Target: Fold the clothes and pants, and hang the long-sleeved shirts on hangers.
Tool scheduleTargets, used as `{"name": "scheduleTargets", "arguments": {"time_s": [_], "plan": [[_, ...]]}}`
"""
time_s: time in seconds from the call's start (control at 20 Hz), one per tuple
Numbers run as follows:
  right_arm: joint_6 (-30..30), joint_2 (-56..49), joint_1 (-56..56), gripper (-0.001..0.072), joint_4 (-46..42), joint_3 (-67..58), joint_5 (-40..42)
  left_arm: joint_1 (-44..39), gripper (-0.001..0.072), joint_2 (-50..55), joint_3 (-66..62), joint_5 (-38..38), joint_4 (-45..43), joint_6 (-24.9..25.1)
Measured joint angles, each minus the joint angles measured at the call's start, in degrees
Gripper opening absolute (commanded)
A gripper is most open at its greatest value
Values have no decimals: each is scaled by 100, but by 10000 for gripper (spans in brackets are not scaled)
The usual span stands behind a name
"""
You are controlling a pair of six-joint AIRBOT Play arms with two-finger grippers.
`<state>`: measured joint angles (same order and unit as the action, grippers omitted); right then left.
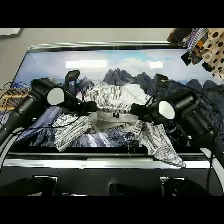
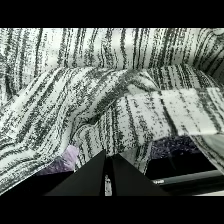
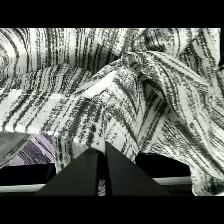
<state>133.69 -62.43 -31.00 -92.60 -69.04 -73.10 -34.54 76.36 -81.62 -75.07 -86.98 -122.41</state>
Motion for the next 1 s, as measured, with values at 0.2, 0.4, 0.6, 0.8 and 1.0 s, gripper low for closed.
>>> {"name": "scheduleTargets", "arguments": {"time_s": [0.2, 0.4, 0.6, 0.8, 1.0], "plan": [[105, -79, 2, 24, 50, 35, 260, 221, 665, -22, 37, 61, 28, -55], [146, -101, 2, 24, 50, 42, 352, 968, 665, -385, 68, -225, 17, 365], [146, -103, 2, 24, 50, 42, 391, 2378, 664, -918, 348, -435, -153, 1241], [142, -103, 2, 25, 68, 42, 393, 3790, 662, -1086, 505, -977, -302, 2052], [120, -103, 2, 25, 68, 42, 391, 4581, 671, -1086, 586, -1178, -474, 2564]]}}
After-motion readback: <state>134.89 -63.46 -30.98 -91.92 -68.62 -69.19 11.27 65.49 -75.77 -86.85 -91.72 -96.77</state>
